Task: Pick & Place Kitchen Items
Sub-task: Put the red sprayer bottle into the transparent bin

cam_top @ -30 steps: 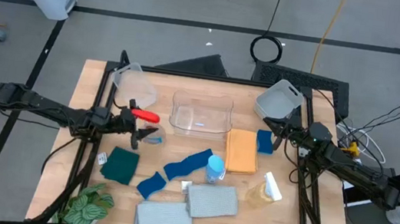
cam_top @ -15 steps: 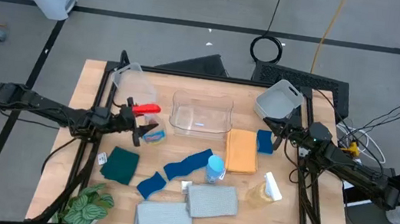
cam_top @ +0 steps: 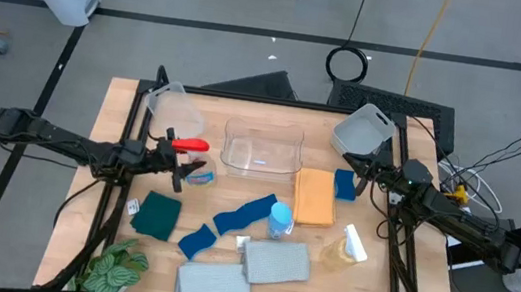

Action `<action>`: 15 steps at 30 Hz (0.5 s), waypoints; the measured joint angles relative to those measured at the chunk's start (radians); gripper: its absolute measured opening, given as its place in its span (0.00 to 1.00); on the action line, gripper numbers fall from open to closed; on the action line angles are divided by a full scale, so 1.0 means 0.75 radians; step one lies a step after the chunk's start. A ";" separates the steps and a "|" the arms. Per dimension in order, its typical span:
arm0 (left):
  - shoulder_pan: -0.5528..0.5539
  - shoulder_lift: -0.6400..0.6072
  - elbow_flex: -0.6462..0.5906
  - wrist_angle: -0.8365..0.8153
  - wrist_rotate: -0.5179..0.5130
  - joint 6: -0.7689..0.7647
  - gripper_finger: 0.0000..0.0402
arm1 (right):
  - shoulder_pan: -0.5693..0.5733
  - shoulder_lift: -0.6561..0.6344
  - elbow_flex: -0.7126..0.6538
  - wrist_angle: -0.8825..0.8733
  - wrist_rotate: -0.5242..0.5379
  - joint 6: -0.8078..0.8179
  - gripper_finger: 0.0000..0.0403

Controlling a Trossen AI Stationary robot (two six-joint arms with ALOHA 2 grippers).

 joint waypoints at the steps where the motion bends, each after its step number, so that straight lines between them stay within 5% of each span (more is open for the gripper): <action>1: 0.000 0.000 0.000 0.000 0.009 0.000 0.47 | 0.000 0.000 0.000 0.000 0.000 0.000 0.01; 9: 0.000 0.000 0.000 -0.001 0.075 0.000 0.26 | 0.000 0.000 0.000 0.000 0.000 0.000 0.01; 15: 0.000 0.000 0.000 -0.001 0.076 0.001 0.28 | 0.000 0.000 0.000 0.000 0.000 0.000 0.01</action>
